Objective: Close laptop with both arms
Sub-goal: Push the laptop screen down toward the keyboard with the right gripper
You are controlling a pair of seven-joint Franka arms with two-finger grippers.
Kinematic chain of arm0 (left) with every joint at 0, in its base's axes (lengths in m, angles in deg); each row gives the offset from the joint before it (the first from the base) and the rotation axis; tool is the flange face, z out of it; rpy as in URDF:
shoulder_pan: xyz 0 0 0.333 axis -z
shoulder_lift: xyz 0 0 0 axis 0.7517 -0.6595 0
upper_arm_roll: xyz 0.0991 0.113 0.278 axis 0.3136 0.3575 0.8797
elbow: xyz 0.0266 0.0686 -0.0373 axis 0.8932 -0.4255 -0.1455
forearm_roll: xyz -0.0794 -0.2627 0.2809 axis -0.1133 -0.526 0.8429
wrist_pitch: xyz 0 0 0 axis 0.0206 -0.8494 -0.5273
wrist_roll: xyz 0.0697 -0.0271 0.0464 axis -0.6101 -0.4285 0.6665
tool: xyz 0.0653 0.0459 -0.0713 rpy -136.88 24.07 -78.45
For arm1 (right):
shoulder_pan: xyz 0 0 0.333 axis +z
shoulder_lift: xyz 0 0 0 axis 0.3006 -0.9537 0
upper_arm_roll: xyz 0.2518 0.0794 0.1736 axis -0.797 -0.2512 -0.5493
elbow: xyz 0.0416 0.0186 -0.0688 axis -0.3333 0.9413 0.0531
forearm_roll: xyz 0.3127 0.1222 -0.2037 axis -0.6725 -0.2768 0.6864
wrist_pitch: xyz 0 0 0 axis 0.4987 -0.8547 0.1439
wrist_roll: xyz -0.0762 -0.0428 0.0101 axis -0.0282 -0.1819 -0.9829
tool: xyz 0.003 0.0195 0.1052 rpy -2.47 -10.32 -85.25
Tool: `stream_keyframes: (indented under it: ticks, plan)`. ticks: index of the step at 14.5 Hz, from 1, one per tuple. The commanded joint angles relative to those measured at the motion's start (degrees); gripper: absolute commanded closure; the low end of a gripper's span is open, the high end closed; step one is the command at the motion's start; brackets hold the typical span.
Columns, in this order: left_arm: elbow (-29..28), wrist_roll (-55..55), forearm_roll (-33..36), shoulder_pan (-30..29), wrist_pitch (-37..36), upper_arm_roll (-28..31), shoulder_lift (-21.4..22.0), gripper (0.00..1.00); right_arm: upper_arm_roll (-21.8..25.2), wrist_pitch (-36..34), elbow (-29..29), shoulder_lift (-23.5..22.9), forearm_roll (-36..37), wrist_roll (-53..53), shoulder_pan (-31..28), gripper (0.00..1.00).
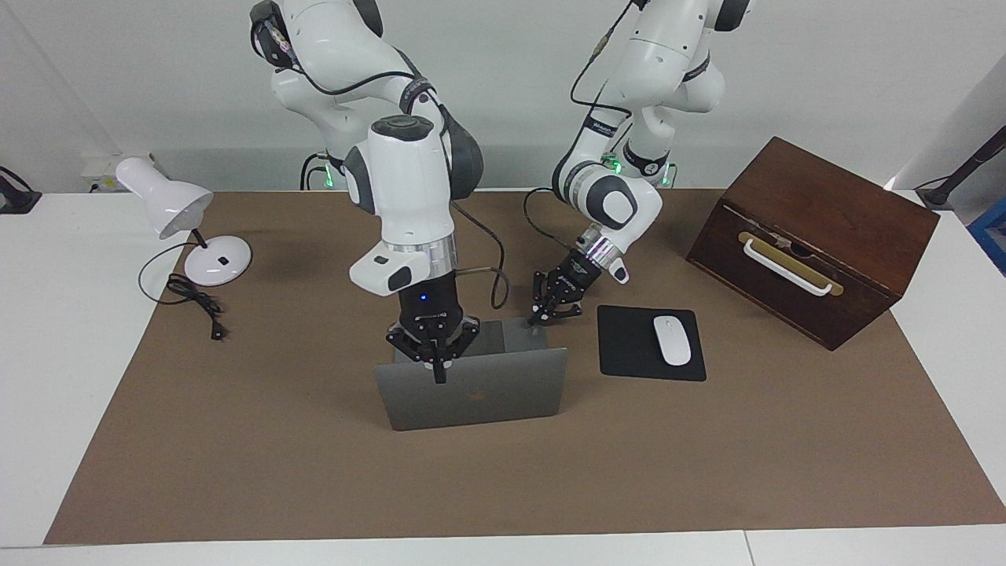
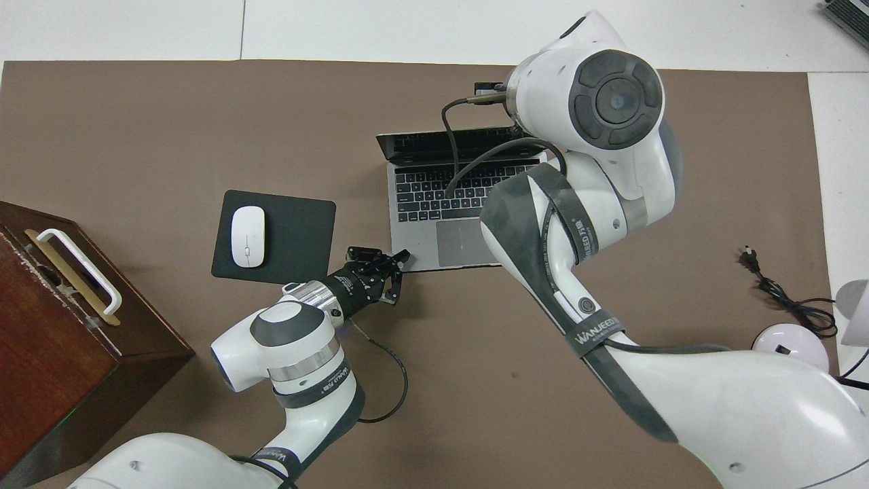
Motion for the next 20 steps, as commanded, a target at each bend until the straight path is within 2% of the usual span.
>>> stream_keyframes:
  ticks: [1,14,20]
  plan:
    - [2.3,-1.5,-2.6,0.7,-0.3,0.7,-2.0,1.0,0.1,0.2,-3.8,-2.4,1.8,-1.7,0.4,1.0]
    - [2.2,-4.5,-4.0,0.6,-0.3,0.8,-3.3,1.0,-0.1,1.8,-3.1,-3.8,1.6,-4.4,1.5,1.0]
    - [2.2,-4.5,-4.0,0.4,-0.3,0.8,-3.4,1.0,-0.2,1.8,-0.1,-3.6,1.4,-6.1,1.6,1.0]
